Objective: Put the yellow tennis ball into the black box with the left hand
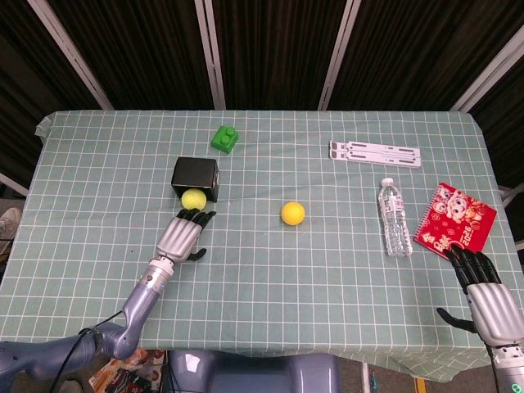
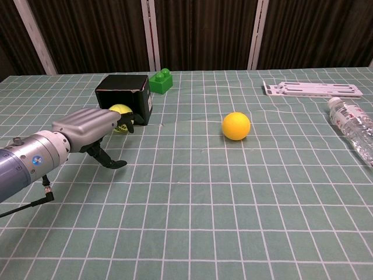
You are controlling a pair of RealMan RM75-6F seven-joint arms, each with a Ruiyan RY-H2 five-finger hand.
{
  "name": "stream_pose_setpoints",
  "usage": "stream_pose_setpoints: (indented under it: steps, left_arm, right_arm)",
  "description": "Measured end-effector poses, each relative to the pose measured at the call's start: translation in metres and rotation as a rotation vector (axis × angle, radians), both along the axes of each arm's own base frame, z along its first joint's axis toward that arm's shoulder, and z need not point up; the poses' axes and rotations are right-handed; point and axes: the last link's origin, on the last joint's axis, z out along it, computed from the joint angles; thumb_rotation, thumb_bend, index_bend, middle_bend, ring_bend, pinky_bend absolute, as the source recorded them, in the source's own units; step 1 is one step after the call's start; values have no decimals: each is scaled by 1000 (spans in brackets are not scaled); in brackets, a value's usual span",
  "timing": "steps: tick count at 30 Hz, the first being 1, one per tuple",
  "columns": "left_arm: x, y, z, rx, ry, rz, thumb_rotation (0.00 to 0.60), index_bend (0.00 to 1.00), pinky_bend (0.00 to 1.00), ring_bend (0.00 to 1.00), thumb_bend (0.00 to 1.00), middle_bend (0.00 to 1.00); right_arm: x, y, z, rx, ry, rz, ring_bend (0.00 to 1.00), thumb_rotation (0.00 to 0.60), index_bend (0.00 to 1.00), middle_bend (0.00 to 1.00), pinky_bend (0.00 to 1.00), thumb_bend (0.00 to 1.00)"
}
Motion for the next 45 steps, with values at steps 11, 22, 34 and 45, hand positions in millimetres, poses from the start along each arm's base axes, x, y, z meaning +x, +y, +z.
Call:
stream_pose_setpoints:
  steps: [11,22,34,45]
  left_arm:
    - [-10,7,11,4,48,26,564,84,195,134,217,225]
    - [-30,13,24,-1,104,83,564,79,198,134,214,226]
    - [-29,25,26,13,128,78,562,77,196,134,211,230]
    - [-21,36,26,25,181,35,557,64,72,76,211,167]
  right_arm:
    - [1,2,4,-18,-9,6,0,600,0,0,0,208]
    - [0,0,2,-20,-8,8,0,600,0,0,0,209]
    - [1,0,4,-28,-12,13,0,600,0,0,0,208]
    - [1,1,7,-35,-21,18,0,600,0,0,0,209]
